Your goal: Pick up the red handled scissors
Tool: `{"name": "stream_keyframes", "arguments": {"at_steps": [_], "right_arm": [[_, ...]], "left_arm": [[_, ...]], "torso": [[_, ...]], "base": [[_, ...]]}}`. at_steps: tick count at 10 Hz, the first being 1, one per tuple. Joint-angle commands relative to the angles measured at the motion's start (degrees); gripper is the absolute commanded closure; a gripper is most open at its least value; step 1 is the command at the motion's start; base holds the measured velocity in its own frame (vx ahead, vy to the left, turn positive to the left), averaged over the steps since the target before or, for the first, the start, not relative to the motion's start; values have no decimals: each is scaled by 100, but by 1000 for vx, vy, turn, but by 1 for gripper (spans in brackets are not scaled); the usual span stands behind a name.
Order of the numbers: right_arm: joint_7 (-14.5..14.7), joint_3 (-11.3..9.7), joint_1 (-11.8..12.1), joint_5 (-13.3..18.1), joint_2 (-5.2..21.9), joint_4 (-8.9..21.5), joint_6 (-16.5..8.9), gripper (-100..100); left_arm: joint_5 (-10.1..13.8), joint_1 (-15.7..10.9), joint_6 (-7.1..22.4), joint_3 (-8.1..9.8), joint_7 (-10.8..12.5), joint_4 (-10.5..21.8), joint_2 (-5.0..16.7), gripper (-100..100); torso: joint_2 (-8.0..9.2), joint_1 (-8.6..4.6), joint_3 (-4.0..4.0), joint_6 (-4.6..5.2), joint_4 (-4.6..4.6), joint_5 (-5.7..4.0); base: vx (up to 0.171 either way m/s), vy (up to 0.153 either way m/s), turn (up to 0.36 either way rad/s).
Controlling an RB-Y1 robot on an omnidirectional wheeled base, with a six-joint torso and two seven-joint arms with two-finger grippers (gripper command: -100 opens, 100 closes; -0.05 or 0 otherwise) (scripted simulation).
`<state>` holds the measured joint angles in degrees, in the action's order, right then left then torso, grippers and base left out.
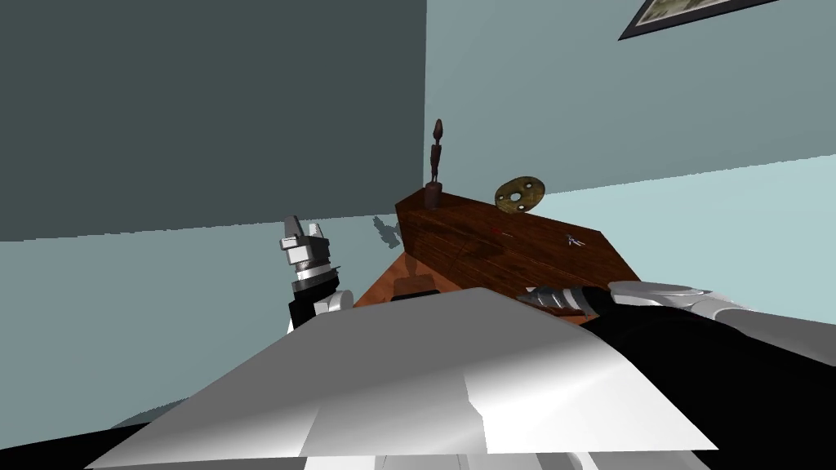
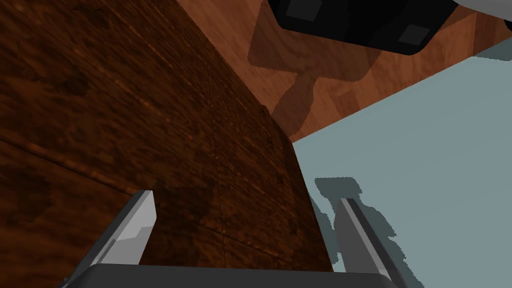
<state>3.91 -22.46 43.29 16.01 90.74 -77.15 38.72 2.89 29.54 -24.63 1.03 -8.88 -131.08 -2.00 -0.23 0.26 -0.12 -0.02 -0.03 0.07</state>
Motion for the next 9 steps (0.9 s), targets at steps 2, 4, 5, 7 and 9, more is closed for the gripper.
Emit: {"name": "stream_keyframes", "arguments": {"at_steps": [2, 4, 5, 7, 9], "right_arm": [[50, -251, -70, 225, 289, 392, 117, -100], [81, -373, -68, 332, 504, 654, 164, -100], [111, -491, -73, 436, 690, 832, 207, -100], [138, -602, -85, 535, 860, 988, 245, -100], [188, -806, -130, 714, 1106, 1226, 308, -100]], "left_arm": [[0, 0, 0, 0, 0, 0, 0, 0], [0, 0, 0, 1, 0, 0, 0, 0], [0, 0, 0, 0, 0, 0, 0, 0], [0, 1, 0, 1, 0, 0, 1, 0], [0, 1, 0, 1, 0, 0, 1, 0]], "torso": [[3, -3, 1, 5, 0, -1], [1, -10, 0, 5, 0, -4], [-6, -10, -4, 1, -2, -2], [-41, -16, -24, -1, -10, -4], [-29, -22, -17, 1, -7, -6]], "base": [[62, 58, 98], [73, 44, 93], [126, 54, 208], [162, 14, 136], [167, -17, 170]]}}
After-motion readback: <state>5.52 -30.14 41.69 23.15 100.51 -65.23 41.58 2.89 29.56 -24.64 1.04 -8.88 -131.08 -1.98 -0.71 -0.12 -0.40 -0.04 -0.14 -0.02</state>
